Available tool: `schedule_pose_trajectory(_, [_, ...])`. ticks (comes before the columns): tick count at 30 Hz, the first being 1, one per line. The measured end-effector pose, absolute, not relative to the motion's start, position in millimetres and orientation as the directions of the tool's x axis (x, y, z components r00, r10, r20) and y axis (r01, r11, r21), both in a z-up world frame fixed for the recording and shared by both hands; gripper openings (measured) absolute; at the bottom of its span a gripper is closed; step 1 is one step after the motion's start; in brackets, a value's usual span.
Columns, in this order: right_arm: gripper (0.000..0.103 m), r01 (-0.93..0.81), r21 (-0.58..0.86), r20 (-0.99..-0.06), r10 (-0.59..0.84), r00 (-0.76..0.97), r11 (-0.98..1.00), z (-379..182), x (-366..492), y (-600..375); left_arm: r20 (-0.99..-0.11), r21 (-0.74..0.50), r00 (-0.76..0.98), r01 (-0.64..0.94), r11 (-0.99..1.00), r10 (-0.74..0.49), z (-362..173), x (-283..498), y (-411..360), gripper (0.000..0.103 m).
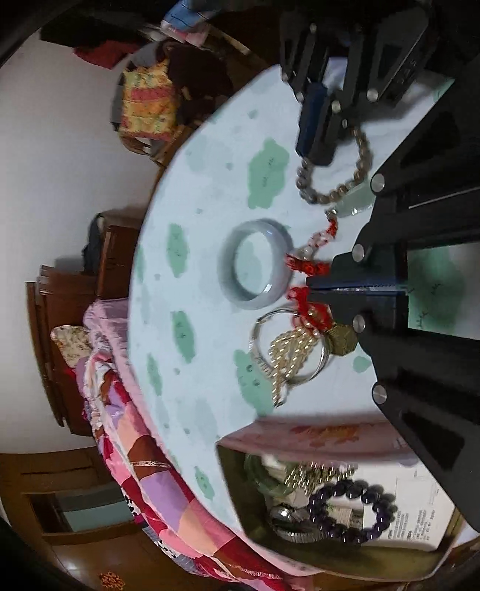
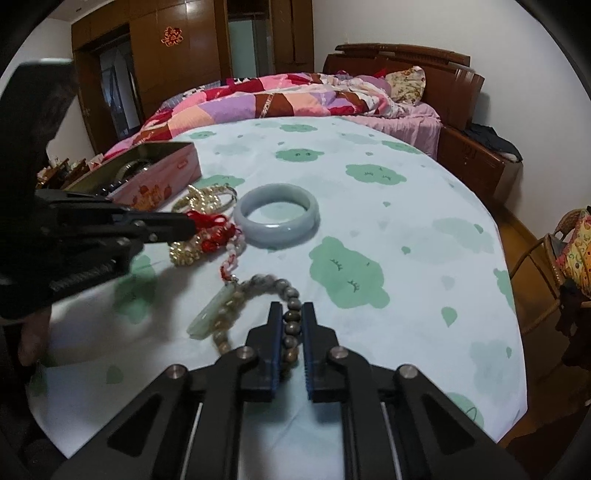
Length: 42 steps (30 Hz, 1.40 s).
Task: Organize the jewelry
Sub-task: 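Move both grippers back over the remaining jewelry pile, then grasp the red-knotted pendant with the left gripper while the right gripper grasps the brown bead bracelet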
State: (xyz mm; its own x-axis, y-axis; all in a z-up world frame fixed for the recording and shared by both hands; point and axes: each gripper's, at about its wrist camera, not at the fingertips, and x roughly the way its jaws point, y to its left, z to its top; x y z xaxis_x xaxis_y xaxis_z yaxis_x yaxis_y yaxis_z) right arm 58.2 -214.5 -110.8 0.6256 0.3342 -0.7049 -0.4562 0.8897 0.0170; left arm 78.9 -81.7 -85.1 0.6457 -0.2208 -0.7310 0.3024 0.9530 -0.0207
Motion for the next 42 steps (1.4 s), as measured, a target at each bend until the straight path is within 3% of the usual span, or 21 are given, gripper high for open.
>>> schedule_pose_trajectory(13, [0.012, -0.441, 0.024, -0.619, 0.360, 0.698, 0.897, -72, 51, -221, -0.604, -0.072, 0.754, 0.271, 0.960, -0.258, -22, 48, -51, 0.000])
schedule_pose_trajectory(42, [0.012, -0.507, 0.033, -0.536, 0.443, 0.718, 0.862, -29, 51, -186, -0.536, -0.106, 0.824, 0.149, 0.983, -0.182, 4, 30, 12, 0.000])
